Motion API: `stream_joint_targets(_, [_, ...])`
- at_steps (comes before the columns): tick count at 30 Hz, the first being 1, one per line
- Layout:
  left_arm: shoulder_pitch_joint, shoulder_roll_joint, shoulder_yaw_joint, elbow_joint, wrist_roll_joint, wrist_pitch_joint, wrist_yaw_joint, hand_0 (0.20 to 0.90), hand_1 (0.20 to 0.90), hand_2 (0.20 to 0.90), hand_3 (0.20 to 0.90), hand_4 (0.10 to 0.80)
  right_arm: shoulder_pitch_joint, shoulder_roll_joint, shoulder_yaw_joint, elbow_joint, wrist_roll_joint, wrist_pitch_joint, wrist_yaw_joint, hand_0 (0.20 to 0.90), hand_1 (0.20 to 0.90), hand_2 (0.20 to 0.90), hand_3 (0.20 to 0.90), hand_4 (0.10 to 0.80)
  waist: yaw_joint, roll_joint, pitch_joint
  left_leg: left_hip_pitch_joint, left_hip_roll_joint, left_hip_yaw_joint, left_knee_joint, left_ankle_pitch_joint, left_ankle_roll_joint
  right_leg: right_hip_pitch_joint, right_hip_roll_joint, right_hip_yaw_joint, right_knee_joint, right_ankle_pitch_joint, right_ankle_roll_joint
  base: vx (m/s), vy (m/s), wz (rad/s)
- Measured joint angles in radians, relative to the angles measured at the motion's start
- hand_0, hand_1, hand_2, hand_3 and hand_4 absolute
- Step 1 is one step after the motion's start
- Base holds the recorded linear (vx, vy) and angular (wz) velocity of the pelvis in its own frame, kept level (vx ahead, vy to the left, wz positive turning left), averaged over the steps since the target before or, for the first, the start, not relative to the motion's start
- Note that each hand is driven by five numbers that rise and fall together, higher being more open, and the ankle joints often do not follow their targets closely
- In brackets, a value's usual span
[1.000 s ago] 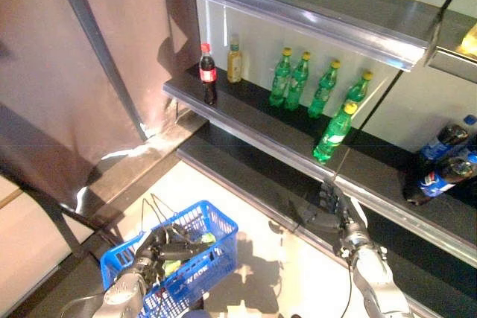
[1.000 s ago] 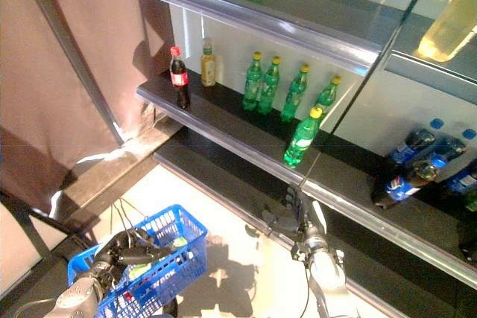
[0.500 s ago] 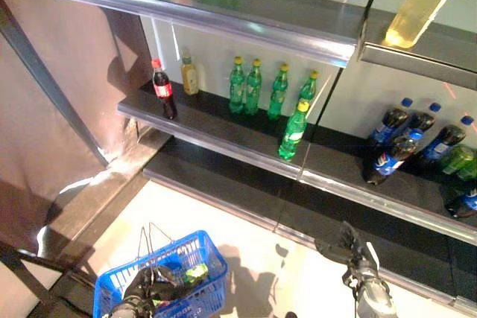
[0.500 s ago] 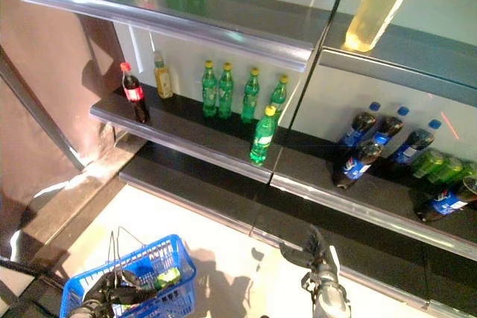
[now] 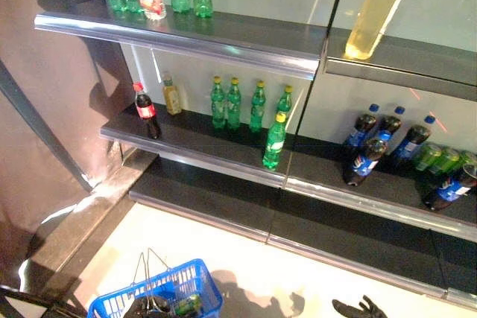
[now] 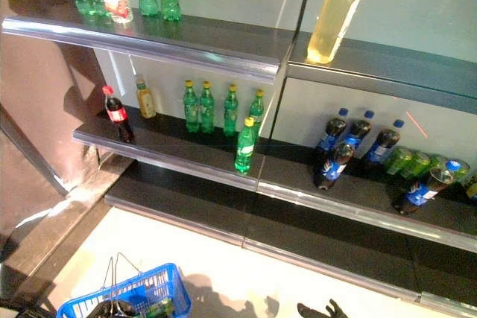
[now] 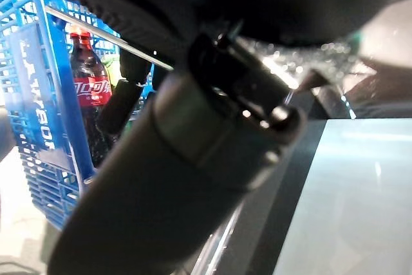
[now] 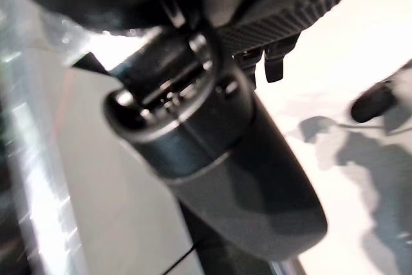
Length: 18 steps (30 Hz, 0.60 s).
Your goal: Pick up the drink and place into the basket.
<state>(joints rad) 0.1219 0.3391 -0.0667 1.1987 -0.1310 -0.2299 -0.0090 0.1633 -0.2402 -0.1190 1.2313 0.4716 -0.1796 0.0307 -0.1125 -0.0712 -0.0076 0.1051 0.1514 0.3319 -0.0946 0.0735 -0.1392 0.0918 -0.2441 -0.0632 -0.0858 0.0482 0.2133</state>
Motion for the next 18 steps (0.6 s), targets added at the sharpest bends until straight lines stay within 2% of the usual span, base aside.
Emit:
stream_joint_targets(4, [-0.02,-0.002,-0.004,0.041,0.01,0.0,-0.005,0.3,0.3,0.3,0.2,0.1,0.021,0.0,0.004,0.063,-0.045,0.062,0.044,0.9,0.9,0.9,0.9,0.8,-0.007,0.001,-0.003,0.008,-0.001,0.022,0.0,-0.003,0.0,-0.01,0.0,0.023,0.0,0.006,0.001,-0.003,0.006,-0.16])
stream_joint_targets(8, [-0.021,-0.003,-0.04,0.041,0.033,0.0,-0.015,0.3,0.3,0.3,0.2,0.1,0.024,0.0,0.005,0.099,-0.081,0.137,0.084,0.9,0.9,0.9,0.9,0.8,-0.001,0.006,-0.005,0.017,0.0,0.044,0.0,-0.011,-0.005,-0.019,0.001,0.045,0.0,0.009,0.001,0.007,-0.01,-0.14])
stream_joint_targets(15, [-0.033,-0.002,-0.083,0.037,0.05,0.0,-0.056,0.3,0.3,0.3,0.2,0.1,0.012,-0.001,0.004,0.083,-0.076,0.142,0.088,0.9,0.9,0.9,0.9,0.8,-0.014,0.01,-0.005,0.019,-0.005,0.042,0.0,-0.023,-0.005,-0.048,0.007,0.073,0.001,0.025,0.0,-0.003,-0.044,-0.18])
stream_joint_targets(17, [-0.028,-0.003,-0.084,0.028,0.049,0.007,-0.062,0.3,0.3,0.3,0.2,0.1,0.002,-0.001,0.002,0.072,-0.076,0.132,0.088,0.9,0.9,0.9,0.9,0.8,-0.013,0.015,0.0,0.029,-0.006,0.058,0.0,-0.035,-0.004,-0.084,0.017,0.056,0.014,0.052,-0.01,-0.053,-0.19,-0.89])
stream_joint_targets(18, [-0.026,-0.006,-0.079,0.027,0.048,0.01,-0.065,0.3,0.3,0.3,0.2,0.1,-0.014,-0.002,0.001,0.065,-0.078,0.123,0.088,0.9,0.9,0.9,0.9,0.8,0.004,0.021,0.013,0.05,-0.002,0.085,0.001,-0.045,0.0,-0.114,0.026,-0.006,0.033,0.088,-0.03,-0.015,-0.317,-1.73])
